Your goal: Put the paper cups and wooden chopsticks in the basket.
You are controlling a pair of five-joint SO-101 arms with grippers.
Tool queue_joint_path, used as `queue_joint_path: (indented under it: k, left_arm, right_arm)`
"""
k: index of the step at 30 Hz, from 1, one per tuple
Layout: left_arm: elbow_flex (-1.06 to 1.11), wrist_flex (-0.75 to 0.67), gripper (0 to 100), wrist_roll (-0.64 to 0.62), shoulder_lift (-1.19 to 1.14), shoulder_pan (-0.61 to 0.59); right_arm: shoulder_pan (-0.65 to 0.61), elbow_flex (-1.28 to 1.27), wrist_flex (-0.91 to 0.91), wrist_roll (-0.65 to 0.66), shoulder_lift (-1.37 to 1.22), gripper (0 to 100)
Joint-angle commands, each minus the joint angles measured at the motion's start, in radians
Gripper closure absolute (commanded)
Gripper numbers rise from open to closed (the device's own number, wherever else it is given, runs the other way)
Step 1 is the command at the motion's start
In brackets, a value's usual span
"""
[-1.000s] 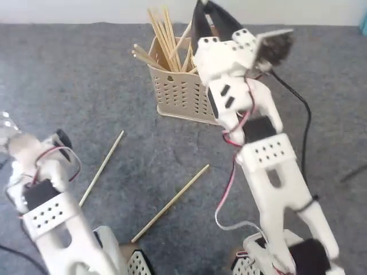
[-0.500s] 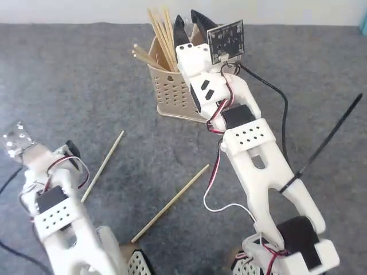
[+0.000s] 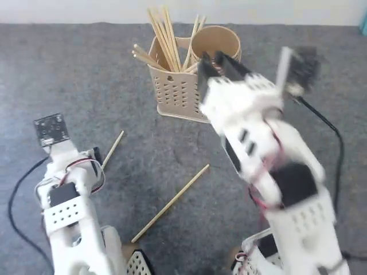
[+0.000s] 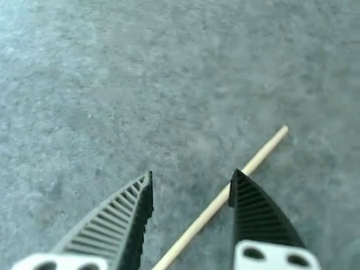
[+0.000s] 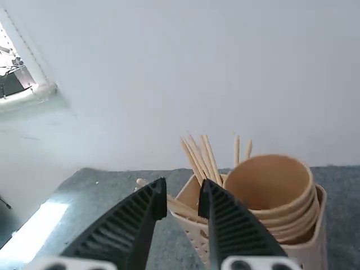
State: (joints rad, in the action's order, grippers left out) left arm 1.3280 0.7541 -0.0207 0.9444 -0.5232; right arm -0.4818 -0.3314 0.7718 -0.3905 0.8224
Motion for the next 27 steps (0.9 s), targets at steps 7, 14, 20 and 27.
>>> queue_joint_path:
  k: [7, 14, 20, 27]
  left_arm:
    - [-0.025, 0.115, 79, 0.051, 0.009, 0.015]
    - [-0.067, 0.218, 79, 0.084, 0.008, 0.043]
    - [-0.140, 0.232, 79, 0.141, -0.196, 0.103]
    - [-0.433, 0.222, 79, 0.242, -0.632, 0.084]
  right_arm:
    - [0.061, -0.064, 0.389, -0.060, 0.363, 89.4]
    - [0.065, -0.130, 0.555, -0.054, 0.375, 89.4]
    - [0.068, -0.235, 0.562, -0.040, 0.384, 89.4]
    - [0.139, -0.305, 0.559, -0.009, 0.384, 89.4]
